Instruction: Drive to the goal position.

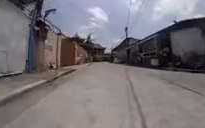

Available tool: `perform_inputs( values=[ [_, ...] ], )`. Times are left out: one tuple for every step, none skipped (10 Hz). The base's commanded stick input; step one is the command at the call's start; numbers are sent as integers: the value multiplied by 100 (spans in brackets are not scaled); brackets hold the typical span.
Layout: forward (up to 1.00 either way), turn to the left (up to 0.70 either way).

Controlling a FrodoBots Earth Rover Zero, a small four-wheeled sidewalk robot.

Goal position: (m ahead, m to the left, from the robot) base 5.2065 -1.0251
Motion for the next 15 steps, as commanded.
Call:
perform_inputs(
  values=[
    [90,0],
    [90,0],
    [90,0],
    [90,0],
    [90,0],
    [90,0],
    [90,0],
    [90,0],
    [90,0],
    [90,0],
    [90,0],
    [90,0],
    [90,0],
    [90,0],
    [90,-2]
  ],
)
